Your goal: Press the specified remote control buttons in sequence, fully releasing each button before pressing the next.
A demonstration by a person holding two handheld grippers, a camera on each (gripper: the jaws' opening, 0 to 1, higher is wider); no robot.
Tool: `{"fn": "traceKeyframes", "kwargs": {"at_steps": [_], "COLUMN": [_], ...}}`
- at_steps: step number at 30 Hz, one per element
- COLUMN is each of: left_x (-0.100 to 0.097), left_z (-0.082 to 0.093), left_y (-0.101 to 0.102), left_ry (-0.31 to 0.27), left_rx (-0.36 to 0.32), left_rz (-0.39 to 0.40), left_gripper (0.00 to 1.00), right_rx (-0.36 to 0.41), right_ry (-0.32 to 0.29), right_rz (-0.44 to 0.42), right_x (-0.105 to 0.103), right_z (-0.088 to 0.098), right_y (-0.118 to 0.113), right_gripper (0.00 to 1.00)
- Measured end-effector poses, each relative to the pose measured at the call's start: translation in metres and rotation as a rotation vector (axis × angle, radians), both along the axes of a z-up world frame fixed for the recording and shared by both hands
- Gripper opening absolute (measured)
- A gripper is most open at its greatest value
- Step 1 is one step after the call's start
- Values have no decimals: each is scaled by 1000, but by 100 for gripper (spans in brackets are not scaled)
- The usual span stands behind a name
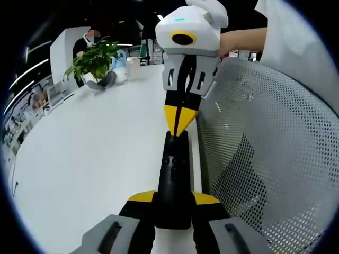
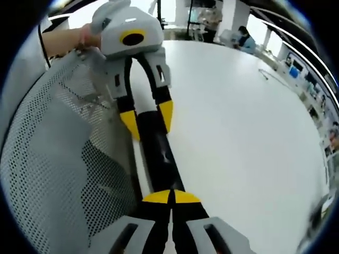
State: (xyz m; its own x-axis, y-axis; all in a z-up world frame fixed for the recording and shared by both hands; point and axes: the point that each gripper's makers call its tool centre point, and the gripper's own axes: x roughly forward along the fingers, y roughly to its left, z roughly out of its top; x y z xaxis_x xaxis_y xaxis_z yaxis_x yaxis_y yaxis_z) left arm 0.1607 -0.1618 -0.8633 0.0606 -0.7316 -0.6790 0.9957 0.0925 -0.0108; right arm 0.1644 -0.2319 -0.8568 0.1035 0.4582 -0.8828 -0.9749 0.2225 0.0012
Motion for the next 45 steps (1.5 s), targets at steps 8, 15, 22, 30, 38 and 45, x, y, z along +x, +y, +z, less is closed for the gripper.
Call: {"fn": "traceKeyframes", "kwargs": {"at_steps": [8,15,22,30,38,45], "left_x": [2,2,2,2,1,1], "left_z": [0,1,0,0,0,0], "left_y": [-1,-1,-1,-2,-2,-2], "left_ry": [4,6,5,6,6,7], "left_rx": [-11,-11,-9,-10,-10,-10], "left_rz": [16,21,25,27,28,28], "left_gripper": [25,25,25,25,25,25], "right_rx": [69,106,128,95,26,-68], "right_ry": [-14,-59,-52,-44,-71,-69], "right_rz": [-81,-50,-28,27,152,278], "right_x": [0,0,2,-1,-2,-3], "right_z": [0,2,7,1,0,-1], "right_y": [-1,0,11,12,12,13], "right_gripper": [0,0,0,0,0,0]}}
